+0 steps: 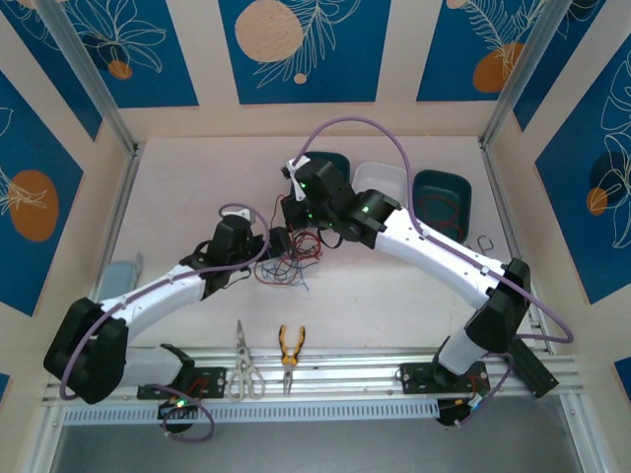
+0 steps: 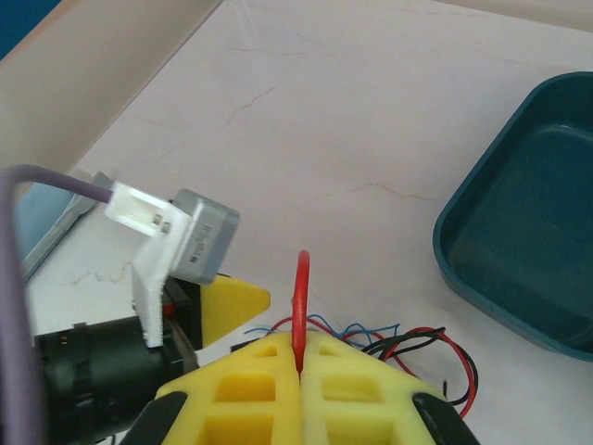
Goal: Untangle the cables
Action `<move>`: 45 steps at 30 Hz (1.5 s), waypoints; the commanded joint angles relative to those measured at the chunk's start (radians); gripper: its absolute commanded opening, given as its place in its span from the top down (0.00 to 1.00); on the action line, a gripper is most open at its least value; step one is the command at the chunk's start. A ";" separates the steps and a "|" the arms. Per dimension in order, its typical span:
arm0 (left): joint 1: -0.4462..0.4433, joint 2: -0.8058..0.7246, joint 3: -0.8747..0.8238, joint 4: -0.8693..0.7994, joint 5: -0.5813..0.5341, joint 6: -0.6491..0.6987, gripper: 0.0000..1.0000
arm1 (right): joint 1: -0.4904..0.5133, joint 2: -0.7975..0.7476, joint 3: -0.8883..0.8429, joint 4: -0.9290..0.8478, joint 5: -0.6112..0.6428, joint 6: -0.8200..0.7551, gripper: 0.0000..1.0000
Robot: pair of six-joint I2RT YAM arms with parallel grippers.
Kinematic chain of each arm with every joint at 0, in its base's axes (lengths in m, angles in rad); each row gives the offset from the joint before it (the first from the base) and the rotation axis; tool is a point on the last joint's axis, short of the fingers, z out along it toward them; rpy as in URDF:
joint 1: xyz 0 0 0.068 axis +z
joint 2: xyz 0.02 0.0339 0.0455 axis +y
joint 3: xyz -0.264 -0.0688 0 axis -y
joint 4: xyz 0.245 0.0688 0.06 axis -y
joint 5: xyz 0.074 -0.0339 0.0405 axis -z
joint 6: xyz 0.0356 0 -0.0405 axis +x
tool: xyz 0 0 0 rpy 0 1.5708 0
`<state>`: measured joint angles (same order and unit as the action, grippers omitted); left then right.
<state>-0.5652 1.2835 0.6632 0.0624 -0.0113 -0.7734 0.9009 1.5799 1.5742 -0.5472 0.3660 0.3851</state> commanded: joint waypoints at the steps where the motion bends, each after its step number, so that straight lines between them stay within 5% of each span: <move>1: 0.003 0.026 -0.012 -0.006 0.007 -0.049 0.00 | -0.003 -0.072 -0.006 0.046 0.000 -0.001 1.00; 23: 0.005 0.125 -0.069 0.050 -0.032 -0.098 0.00 | -0.007 -0.153 0.135 0.091 0.029 -0.152 1.00; 45: 0.005 0.015 -0.064 -0.018 -0.092 -0.036 0.00 | -0.068 -0.023 0.463 -0.150 0.192 -0.232 1.00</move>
<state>-0.5652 1.3384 0.6025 0.0803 -0.0654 -0.8394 0.8597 1.5440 1.9846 -0.6464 0.4938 0.1642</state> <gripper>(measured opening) 0.998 0.046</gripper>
